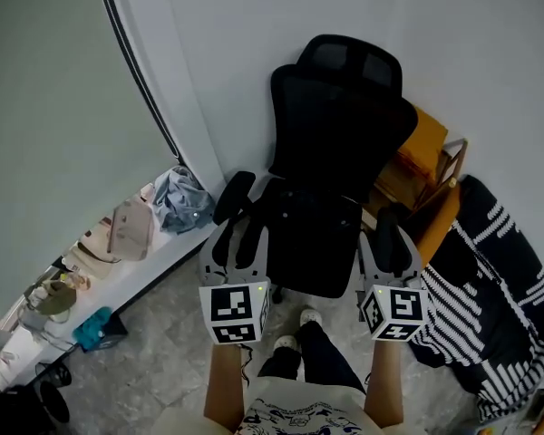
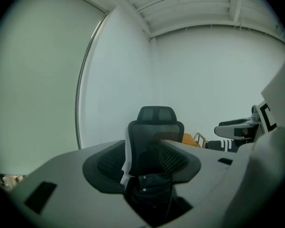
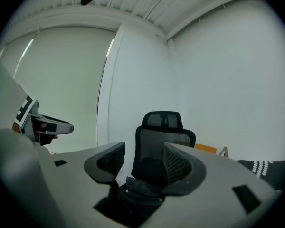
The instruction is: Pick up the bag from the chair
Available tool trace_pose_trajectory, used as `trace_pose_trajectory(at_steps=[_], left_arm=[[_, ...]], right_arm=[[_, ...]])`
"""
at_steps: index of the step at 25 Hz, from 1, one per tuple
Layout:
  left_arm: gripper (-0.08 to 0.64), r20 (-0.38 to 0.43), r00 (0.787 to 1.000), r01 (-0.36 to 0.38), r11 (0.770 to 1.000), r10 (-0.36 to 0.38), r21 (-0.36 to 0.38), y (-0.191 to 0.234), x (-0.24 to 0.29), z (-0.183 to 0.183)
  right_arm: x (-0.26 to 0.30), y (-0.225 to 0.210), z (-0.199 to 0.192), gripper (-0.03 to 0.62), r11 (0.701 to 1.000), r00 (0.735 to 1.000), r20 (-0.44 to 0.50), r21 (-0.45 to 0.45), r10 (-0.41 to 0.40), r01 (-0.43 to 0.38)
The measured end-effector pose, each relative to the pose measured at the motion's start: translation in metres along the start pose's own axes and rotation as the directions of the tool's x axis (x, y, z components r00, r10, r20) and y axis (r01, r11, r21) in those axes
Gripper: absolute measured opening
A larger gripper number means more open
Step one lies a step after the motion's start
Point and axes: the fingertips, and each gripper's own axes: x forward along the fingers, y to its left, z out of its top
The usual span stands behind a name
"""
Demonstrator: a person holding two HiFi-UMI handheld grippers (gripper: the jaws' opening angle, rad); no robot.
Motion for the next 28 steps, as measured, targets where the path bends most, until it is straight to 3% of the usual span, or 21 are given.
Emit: trace_pose_trajectory(at_steps=[9,15,28], left_arm=[[0.221,-0.073,0.997,0.000,1.000,-0.003,-0.031,0.008,0.094,-0.030],[0.221,-0.168,0.986,-0.013,0.999,0.006,-0.043,0.015,0.175,-0.064],[0.230,-0.276,0.959,0.042,0.998,-0.056,-0.056,0.012,0.300,-0.178]], right_arm=[[0.092,-0.032,-0.042,0.286,0.999,0.996,-0.082,-0.011,0.036,-0.037],[0.162,-0.060,-0.080,0.290,0.998,0.989,-0.133,-0.005,0.066,-0.067],[0.259,-0.112,-0.224,0.302,0.999,0.946,-0.322,0.028,0.032,-0.025]])
